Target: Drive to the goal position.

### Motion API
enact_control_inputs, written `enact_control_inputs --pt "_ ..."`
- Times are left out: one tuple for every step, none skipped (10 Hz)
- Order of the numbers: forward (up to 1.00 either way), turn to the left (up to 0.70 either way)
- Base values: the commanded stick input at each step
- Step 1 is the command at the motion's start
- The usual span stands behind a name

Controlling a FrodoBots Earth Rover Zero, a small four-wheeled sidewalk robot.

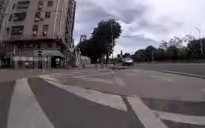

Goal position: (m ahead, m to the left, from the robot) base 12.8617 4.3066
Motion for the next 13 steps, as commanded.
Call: enact_control_inputs --pt "0.7 0.14" --pt "0.7 0.14" --pt "0.7 0.1" --pt "0.7 0.0" --pt "0.7 0.0" --pt "0.7 0.0" --pt "0.7 0.0" --pt "0.7 0.0" --pt "0.7 0.0" --pt "0.7 0.0" --pt "0.7 0.0" --pt "0.7 0.0" --pt "0.7 0.0"
